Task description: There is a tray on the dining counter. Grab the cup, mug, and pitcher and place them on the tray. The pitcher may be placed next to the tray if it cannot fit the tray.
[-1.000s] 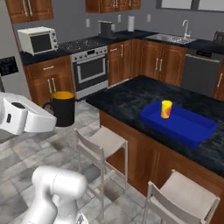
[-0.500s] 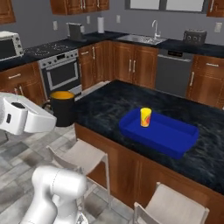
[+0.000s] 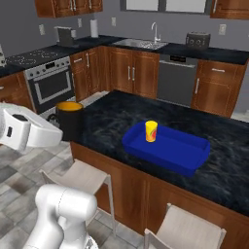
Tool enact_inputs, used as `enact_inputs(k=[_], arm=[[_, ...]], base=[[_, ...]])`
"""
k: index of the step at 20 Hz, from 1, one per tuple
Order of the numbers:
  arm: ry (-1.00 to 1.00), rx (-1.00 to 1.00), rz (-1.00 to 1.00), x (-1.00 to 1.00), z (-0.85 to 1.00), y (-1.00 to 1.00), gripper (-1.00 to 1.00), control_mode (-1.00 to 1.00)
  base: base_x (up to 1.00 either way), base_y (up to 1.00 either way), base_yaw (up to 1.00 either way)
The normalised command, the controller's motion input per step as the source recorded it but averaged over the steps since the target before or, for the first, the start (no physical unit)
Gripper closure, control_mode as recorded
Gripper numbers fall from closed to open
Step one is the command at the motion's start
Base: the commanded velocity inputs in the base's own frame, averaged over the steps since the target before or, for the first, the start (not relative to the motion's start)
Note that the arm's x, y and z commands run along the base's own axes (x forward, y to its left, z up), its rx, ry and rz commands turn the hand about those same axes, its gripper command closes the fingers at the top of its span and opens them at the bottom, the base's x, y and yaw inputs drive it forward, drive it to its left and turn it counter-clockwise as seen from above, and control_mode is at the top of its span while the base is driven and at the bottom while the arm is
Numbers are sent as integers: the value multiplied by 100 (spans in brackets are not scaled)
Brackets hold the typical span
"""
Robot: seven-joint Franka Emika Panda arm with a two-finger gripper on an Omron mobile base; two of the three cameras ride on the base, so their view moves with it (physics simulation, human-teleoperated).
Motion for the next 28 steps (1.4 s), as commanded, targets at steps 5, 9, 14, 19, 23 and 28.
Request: enact_inputs(k=[5,9,14,19,23,28], arm=[[1,0,0,47,0,-13,100,-100],[0,0,28,67,0,-45,100,-100],[0,0,39,69,-11,-37,100,-100],[0,0,41,61,-27,-19,100,-100],[6,3,42,73,-38,-16,100,-100],[16,9,42,87,-42,-14,100,-100]], base=[[0,0,0],[0,0,0],[0,0,0],[0,0,0],[0,0,0],[0,0,0]])
